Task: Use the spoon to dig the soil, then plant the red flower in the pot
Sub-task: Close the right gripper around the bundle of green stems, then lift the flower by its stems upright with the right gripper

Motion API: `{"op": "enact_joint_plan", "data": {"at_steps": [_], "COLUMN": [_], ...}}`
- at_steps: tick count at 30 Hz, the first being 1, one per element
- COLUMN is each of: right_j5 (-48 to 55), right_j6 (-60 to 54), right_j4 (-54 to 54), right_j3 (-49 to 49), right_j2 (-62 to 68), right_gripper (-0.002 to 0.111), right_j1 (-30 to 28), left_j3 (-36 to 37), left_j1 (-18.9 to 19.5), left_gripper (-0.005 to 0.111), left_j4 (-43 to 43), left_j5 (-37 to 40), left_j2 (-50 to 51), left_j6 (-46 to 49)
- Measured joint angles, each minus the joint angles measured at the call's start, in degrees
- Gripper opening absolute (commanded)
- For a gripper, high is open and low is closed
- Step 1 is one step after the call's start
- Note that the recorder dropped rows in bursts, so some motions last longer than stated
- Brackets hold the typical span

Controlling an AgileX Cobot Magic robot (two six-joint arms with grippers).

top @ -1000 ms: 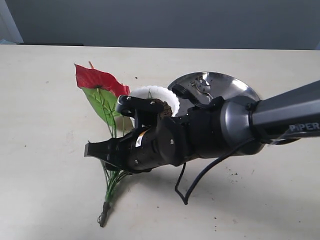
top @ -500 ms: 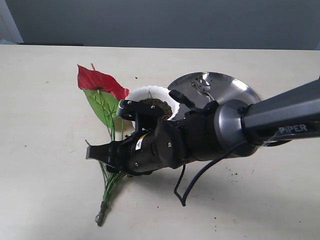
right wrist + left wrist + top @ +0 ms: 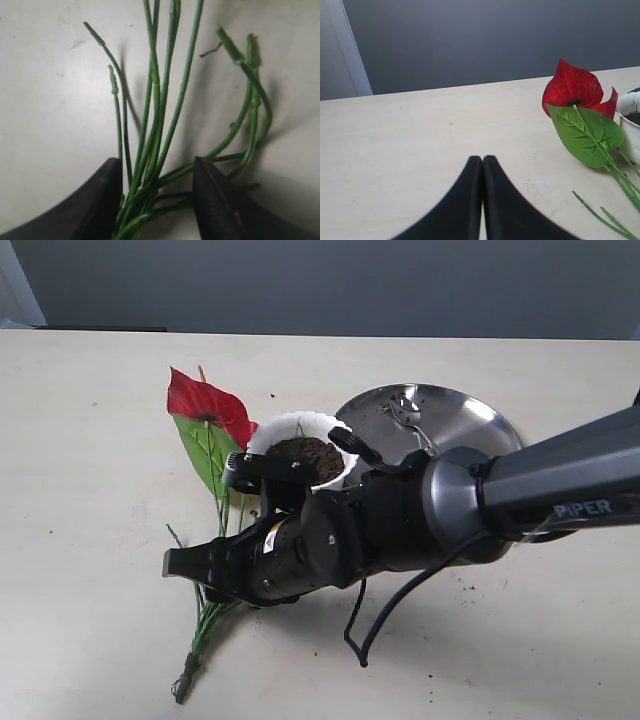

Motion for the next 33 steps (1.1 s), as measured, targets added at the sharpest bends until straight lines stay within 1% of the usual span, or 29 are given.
{"op": "enact_joint_plan", "data": {"at_steps": [6, 16, 17, 21, 23, 25, 26, 33], "right_j5": [0.9, 1.8, 2.1, 4.1, 6.2, 8.2, 9.1, 12.5], "right_j6": [0.0, 0.0, 0.0, 0.0, 0.0, 0.0, 0.0, -0.3], "right_j4": [0.0, -1.1, -1.1, -1.1, -1.1, -1.1, -1.3, -3.3], "right_j3": [0.0, -0.4, -0.6, -2.8, -4.9, -7.1, -8.1, -10.6], "right_j2": [0.0, 0.0, 0.0, 1.8, 3.4, 4.5, 4.8, 4.5], "right_gripper": [0.045, 0.045, 0.043, 0.027, 0.016, 0.002, -0.001, -0.001], "right_j1": [0.0, 2.7, 2.7, 2.7, 2.7, 2.7, 2.7, 2.7], "left_j3": [0.0, 0.0, 0.0, 0.0, 0.0, 0.0, 0.0, 0.0], "left_j1": [0.0, 0.0, 0.0, 0.0, 0.0, 0.0, 0.0, 0.0], "left_gripper": [0.000, 0.000, 0.000, 0.000, 0.000, 0.000, 0.000, 0.000], "left_j4": [0.0, 0.0, 0.0, 0.0, 0.0, 0.0, 0.0, 0.0], "left_j5": [0.0, 0.0, 0.0, 0.0, 0.0, 0.0, 0.0, 0.0], "left_j2": [0.0, 0.0, 0.0, 0.0, 0.0, 0.0, 0.0, 0.0], "left_j6": [0.0, 0.0, 0.0, 0.0, 0.0, 0.0, 0.0, 0.0]}}
